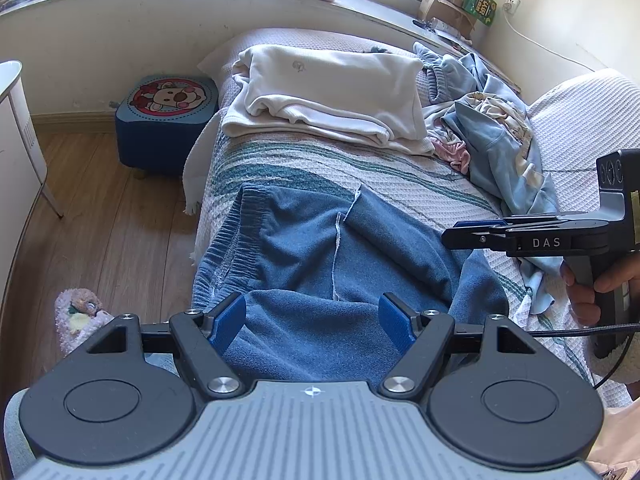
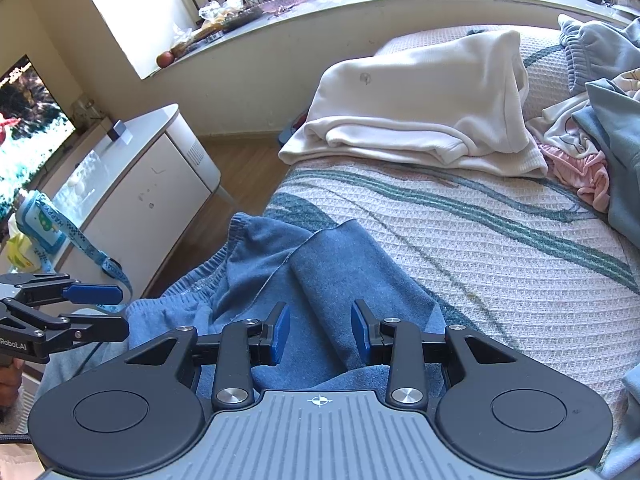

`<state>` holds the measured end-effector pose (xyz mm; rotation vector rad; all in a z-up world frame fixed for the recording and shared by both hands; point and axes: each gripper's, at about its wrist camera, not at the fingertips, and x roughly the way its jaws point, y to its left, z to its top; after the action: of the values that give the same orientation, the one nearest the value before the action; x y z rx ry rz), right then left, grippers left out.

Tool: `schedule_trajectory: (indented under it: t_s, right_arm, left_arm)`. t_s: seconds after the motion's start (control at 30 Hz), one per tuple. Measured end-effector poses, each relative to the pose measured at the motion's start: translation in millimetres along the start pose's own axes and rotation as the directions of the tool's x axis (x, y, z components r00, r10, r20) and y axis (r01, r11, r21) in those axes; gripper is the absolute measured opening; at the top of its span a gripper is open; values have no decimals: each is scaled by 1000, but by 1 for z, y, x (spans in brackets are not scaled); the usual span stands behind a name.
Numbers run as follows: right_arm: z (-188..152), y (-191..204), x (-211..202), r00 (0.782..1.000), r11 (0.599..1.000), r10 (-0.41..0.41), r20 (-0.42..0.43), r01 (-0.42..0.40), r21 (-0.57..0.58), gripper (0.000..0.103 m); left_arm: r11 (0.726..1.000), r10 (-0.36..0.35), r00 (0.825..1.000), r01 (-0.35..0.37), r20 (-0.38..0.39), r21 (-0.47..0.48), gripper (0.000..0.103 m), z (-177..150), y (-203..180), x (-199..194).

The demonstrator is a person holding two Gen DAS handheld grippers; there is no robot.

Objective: Fold clothes

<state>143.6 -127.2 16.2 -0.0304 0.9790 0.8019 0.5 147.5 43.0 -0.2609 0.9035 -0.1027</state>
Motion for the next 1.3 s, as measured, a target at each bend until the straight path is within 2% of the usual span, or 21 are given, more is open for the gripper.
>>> schedule_trajectory:
  t_s: [1.3]
  right_arm:
    - [-3,-1,-1,1000,1000,2,9,-2,14,34]
  left_arm:
    - [1000,-4,1000,4,3,2,71,-1,-1,0]
